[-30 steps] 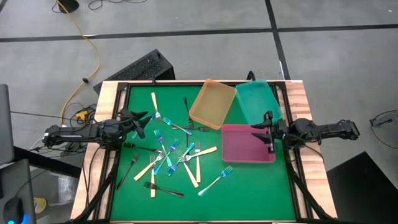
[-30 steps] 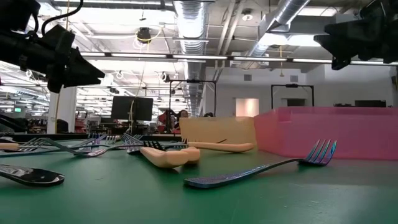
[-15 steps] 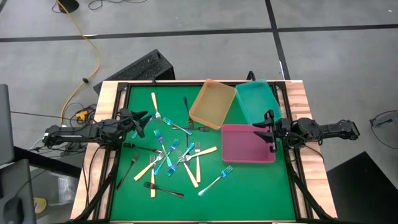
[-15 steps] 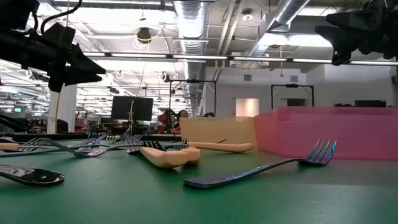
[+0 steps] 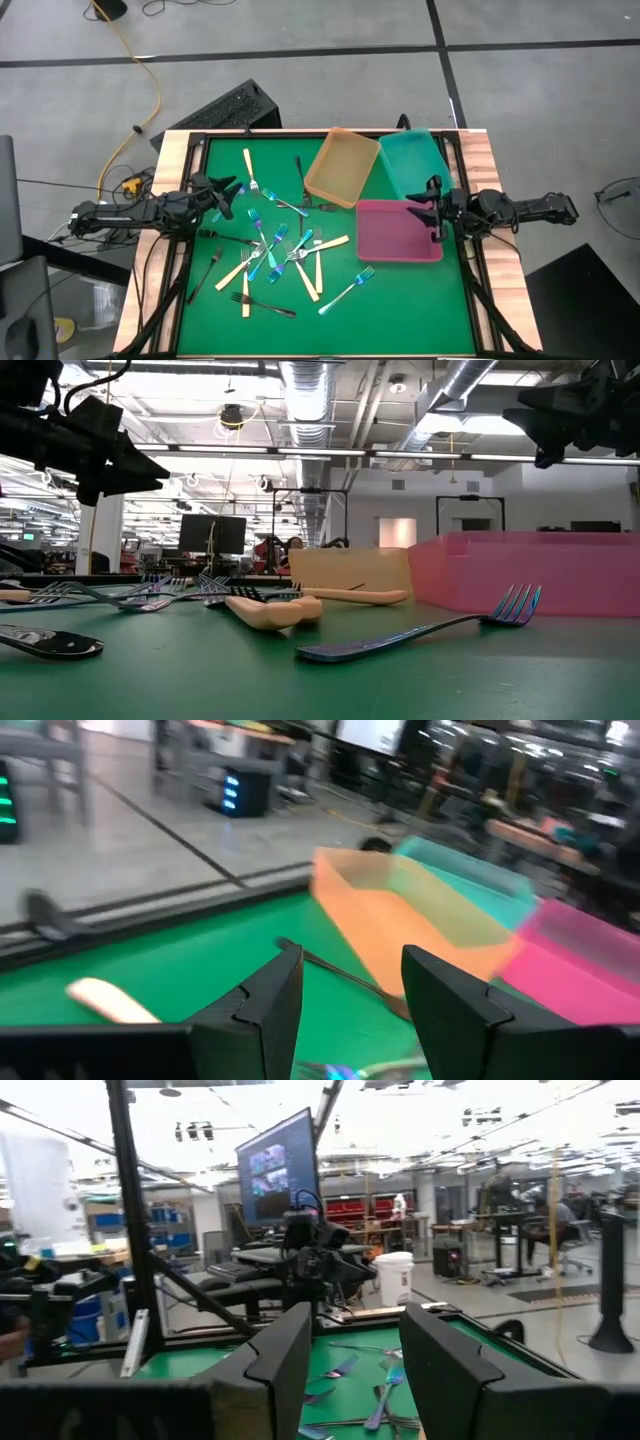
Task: Sort silverware by color (type)
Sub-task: Put the orange fork into the orange bin
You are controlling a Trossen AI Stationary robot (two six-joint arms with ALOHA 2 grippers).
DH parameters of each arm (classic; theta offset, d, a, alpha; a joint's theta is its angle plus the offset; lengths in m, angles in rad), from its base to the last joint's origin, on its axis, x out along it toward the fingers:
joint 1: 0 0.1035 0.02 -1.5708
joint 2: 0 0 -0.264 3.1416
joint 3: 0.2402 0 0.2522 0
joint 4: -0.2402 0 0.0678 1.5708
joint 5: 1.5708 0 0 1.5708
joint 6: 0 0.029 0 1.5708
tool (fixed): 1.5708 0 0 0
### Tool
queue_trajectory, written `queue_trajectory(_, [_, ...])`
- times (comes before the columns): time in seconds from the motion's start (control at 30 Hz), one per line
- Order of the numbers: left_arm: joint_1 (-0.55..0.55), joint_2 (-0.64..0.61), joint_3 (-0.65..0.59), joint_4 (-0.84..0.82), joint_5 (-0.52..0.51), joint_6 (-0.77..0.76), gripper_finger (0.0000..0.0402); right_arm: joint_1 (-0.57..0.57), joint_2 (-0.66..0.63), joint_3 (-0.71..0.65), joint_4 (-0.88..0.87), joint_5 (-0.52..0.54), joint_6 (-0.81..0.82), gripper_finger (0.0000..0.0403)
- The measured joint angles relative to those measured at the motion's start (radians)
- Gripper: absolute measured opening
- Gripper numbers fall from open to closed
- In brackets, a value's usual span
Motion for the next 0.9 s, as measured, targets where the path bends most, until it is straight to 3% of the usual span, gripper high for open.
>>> queue_trajectory(0.1, [0.0,0.0,0.0,0.08,-0.006,0.011,0.0156,0.0,0.0,0.0,0.003,0.056,0.034,0.0176])
queue_trajectory(0.3, [0.0,0.0,0.006,0.278,0.102,0.116,0.0156,0.0,0.0,0.013,-0.028,0.123,0.059,0.0175])
queue_trajectory(0.47, [0.0,0.042,0.092,0.229,0.102,0.112,0.0156,0.0,-0.001,0.05,-0.032,0.173,0.027,0.0176])
queue_trajectory(0.63, [0.0,0.2,0.239,0.14,0.077,0.079,0.0156,0.0,0.0,0.062,-0.031,0.244,0.024,0.0175])
queue_trajectory(0.9, [0.001,0.604,0.509,0.05,-0.06,0.111,0.0156,0.0,0.0,0.062,-0.061,0.292,0.066,0.0175])
